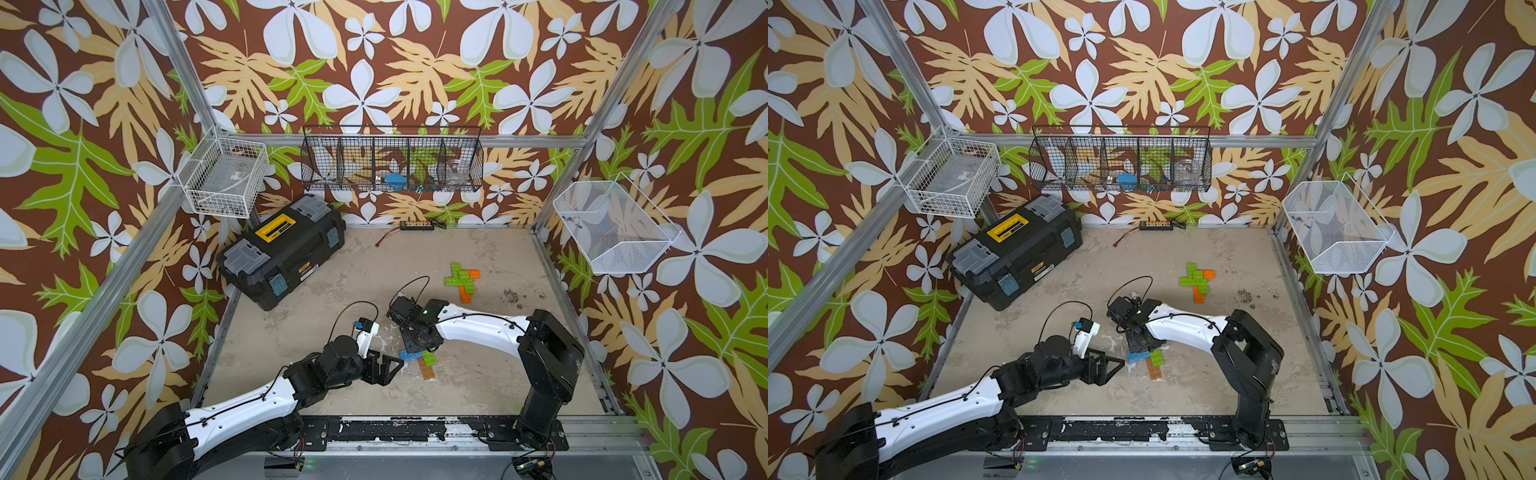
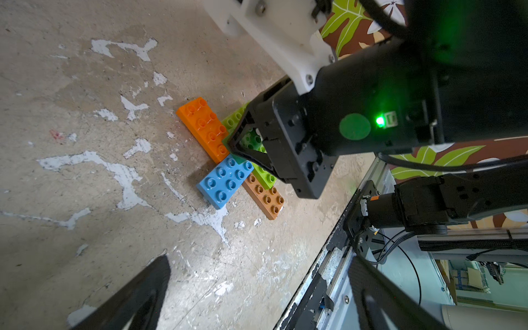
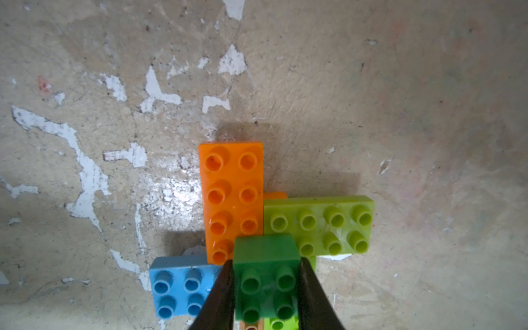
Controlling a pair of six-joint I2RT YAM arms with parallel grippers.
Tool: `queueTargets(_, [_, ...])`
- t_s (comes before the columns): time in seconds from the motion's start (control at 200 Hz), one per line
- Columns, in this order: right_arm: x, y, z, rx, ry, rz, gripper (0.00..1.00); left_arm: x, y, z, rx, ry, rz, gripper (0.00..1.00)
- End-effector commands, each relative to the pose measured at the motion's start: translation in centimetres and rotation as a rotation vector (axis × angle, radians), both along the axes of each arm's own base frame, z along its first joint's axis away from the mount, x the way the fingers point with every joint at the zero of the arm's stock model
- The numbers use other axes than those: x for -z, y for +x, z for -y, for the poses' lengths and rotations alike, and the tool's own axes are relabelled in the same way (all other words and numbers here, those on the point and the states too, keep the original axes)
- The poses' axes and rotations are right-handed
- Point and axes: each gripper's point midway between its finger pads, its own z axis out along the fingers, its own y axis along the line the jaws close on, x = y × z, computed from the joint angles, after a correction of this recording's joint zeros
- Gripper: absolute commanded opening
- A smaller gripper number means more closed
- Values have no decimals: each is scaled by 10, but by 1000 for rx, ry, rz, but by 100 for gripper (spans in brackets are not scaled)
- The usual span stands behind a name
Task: Assemble a small pinwheel with lego
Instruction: Pick up the lego brick from the center of the board, then place the lego brick at the center of the board.
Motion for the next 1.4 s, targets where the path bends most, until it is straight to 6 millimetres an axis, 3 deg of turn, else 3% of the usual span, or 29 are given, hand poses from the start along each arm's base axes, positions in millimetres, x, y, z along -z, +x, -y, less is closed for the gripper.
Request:
queueTargets(0.0, [-7,-2,18,32,-34,-32,0,-7,7,4,-9,1,26,100])
queueTargets(0.325, [-20,58,34,85,-16,14,0,-14,38,16,-73,40,33,100])
queueTargets(0.545, [-20,102,32,114,-1,31,0,-21,68,17,-108,58,38,100])
queueTargets(0.761, [-7,122,27,127,-4,17,2,-20,82,21,-102,84,39,100])
queueTargets(0.956, [2,123,25,129,1,0,18,-13,79,19,-96,95,24,100])
queueTargets(1.086, [-2,123,24,130,10,9,37,-13,76,17,-100,91,23,100])
queueTargets(1.276, [-27,127,20,132,52,46,58,-27,77,16,-97,76,51,100])
queueTargets(1.391, [-57,129,16,124,103,95,66,-44,81,13,-105,83,100,100])
